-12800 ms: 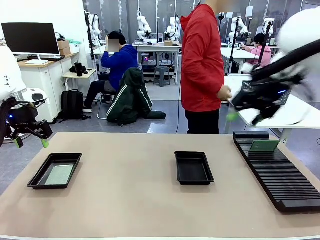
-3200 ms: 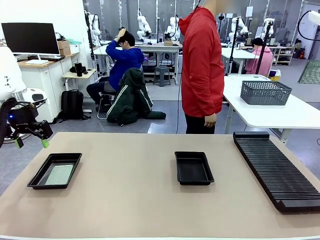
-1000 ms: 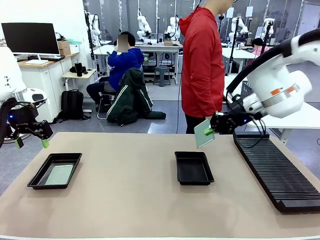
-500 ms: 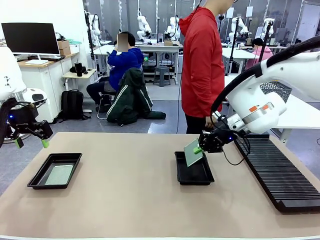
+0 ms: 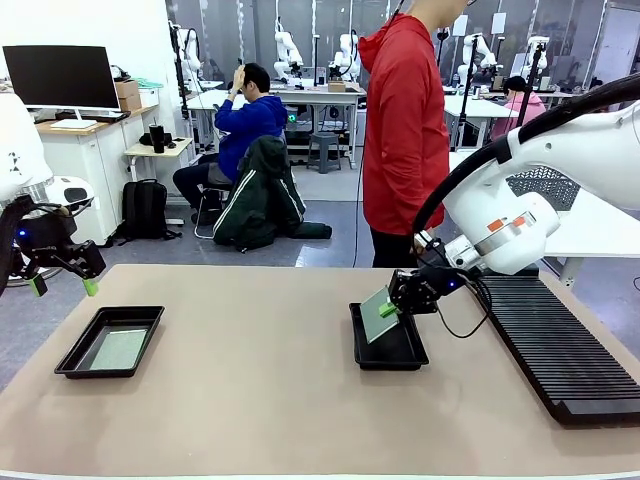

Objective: Inspect and transfer BCBs to ESD trays.
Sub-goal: Pick up the Blank PCB from the PCB Rack and place it in the right ESD tray.

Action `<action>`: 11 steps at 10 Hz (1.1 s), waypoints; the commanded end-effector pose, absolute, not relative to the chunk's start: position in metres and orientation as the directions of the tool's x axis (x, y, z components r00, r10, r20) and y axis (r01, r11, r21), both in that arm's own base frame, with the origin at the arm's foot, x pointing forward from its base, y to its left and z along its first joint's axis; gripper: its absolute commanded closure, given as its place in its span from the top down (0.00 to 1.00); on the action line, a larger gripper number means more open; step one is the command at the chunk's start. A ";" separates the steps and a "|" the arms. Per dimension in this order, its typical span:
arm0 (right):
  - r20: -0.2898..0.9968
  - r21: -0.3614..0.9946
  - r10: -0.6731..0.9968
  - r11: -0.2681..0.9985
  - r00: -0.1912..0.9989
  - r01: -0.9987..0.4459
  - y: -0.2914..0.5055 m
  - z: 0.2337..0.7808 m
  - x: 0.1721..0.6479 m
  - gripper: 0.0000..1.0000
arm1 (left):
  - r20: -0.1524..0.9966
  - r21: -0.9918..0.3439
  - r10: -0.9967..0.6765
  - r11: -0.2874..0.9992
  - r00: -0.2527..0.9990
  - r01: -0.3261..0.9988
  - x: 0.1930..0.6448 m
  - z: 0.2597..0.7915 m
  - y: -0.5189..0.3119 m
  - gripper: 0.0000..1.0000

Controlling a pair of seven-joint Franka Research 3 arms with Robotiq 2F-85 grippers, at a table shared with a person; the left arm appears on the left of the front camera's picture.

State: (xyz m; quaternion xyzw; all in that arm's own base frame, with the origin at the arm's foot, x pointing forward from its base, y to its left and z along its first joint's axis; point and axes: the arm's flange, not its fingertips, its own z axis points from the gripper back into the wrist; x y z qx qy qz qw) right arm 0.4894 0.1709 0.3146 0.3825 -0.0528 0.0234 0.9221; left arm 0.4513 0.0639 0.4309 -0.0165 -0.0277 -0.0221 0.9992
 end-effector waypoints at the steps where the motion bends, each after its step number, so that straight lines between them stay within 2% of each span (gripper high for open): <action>1: 0.130 0.695 -0.015 0.715 0.991 -0.080 0.178 0.309 0.476 0.02 | 0.067 -0.028 -0.041 0.999 0.997 0.043 0.451 0.429 0.065 1.00; 6: 0.137 0.679 -0.052 0.732 0.989 -0.055 0.179 0.293 0.470 0.02 | 0.067 -0.028 -0.041 0.999 0.997 0.043 0.451 0.429 0.065 1.00; 7: 0.095 0.685 -0.002 0.725 0.996 -0.064 0.172 0.299 0.475 0.02 | 0.067 -0.028 -0.041 0.999 0.997 0.043 0.451 0.429 0.065 1.00; 11: 0.095 0.685 -0.002 0.725 0.996 -0.064 0.172 0.299 0.475 0.02 | 0.067 -0.028 -0.041 0.999 0.997 0.043 0.451 0.429 0.065 1.00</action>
